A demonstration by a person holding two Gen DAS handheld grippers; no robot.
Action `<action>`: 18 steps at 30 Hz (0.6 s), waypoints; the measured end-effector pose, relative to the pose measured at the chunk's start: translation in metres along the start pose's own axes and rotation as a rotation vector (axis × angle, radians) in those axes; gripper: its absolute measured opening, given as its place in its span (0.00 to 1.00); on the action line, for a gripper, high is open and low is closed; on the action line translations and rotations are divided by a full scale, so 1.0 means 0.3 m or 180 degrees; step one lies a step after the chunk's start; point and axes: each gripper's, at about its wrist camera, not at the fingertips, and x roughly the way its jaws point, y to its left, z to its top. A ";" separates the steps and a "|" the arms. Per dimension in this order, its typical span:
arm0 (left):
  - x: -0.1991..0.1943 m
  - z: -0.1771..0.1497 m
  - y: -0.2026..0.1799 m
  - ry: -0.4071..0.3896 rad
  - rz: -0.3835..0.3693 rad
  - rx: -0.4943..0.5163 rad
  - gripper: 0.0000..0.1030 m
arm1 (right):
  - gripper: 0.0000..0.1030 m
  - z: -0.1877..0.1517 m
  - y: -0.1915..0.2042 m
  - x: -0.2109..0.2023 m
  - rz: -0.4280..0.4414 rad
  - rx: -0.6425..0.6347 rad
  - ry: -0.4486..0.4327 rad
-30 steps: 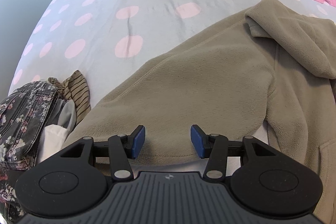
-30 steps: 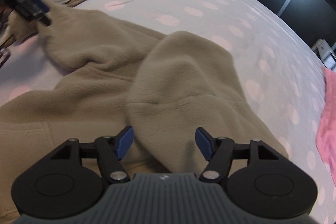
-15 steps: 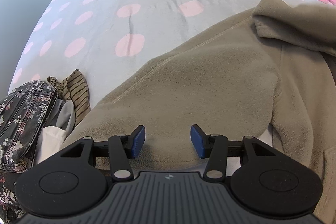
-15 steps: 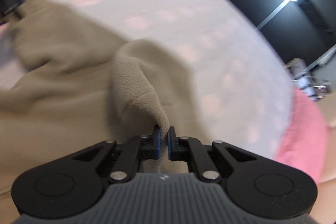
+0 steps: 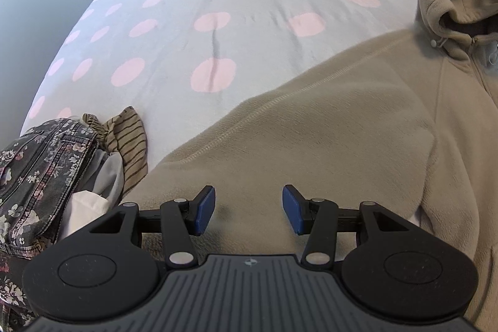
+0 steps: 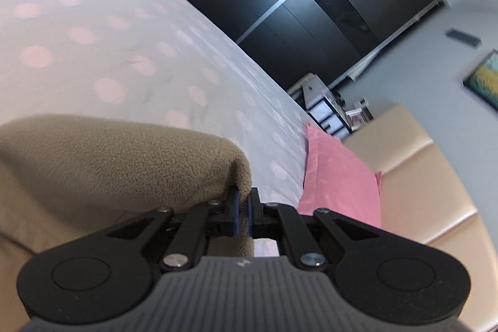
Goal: Fold clothes
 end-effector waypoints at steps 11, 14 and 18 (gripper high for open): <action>0.008 0.014 -0.012 -0.0119 0.0000 0.0065 0.45 | 0.36 -0.065 -0.014 0.176 -0.0088 0.0266 0.0324; 0.008 0.012 -0.013 -0.0091 0.0066 0.0073 0.45 | 0.38 -0.124 -0.048 0.121 0.0053 0.0322 0.0409; -0.014 0.011 -0.009 -0.0125 0.0091 0.0017 0.46 | 0.49 -0.260 -0.092 0.017 0.0386 0.0491 0.0676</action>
